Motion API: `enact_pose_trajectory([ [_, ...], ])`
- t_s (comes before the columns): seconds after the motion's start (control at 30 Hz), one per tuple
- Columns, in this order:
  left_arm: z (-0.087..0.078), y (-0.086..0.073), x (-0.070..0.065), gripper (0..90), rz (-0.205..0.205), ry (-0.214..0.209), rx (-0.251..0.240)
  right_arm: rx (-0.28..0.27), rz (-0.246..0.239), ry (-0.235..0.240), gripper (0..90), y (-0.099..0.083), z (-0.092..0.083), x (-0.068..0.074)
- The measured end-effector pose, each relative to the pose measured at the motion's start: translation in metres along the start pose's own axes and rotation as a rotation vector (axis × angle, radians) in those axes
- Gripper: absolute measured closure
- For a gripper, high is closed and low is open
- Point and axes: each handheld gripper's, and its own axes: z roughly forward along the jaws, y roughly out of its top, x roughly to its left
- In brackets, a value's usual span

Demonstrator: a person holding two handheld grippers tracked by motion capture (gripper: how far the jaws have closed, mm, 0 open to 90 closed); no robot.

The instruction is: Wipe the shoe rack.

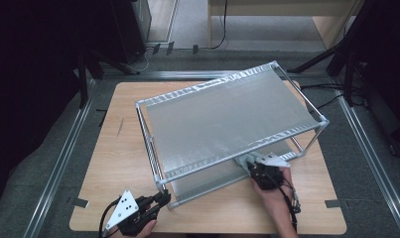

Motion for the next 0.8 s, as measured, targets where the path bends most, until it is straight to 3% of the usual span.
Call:
enact_pose_trajectory([
  [0.07,0.0,0.0,0.001,79.6,-0.004,0.005,-0.002,-0.006,0.023,-0.034,80.4,0.001,-0.003,-0.017],
  [0.23,-0.002,0.0,0.003,79.5,-0.003,0.014,0.0,-0.039,0.161,-0.13,80.5,-0.004,-0.018,-0.069],
  [0.33,-0.002,0.0,0.004,79.5,-0.004,0.016,-0.002,-0.047,0.214,-0.187,80.4,-0.008,-0.024,-0.087],
  [0.4,-0.002,0.0,0.005,79.5,-0.004,0.017,-0.001,-0.049,0.252,-0.201,80.4,-0.011,-0.026,-0.096],
  [0.5,-0.002,0.0,0.005,79.5,-0.004,0.019,-0.001,-0.041,0.246,-0.193,80.4,-0.013,-0.024,-0.094],
  [0.7,-0.002,0.001,0.006,79.3,-0.021,0.027,-0.003,-0.031,0.203,-0.157,80.2,-0.011,-0.018,-0.071],
  [0.8,-0.001,0.001,0.005,79.3,-0.018,0.024,-0.002,-0.029,0.189,-0.117,80.2,-0.01,-0.016,-0.059],
])
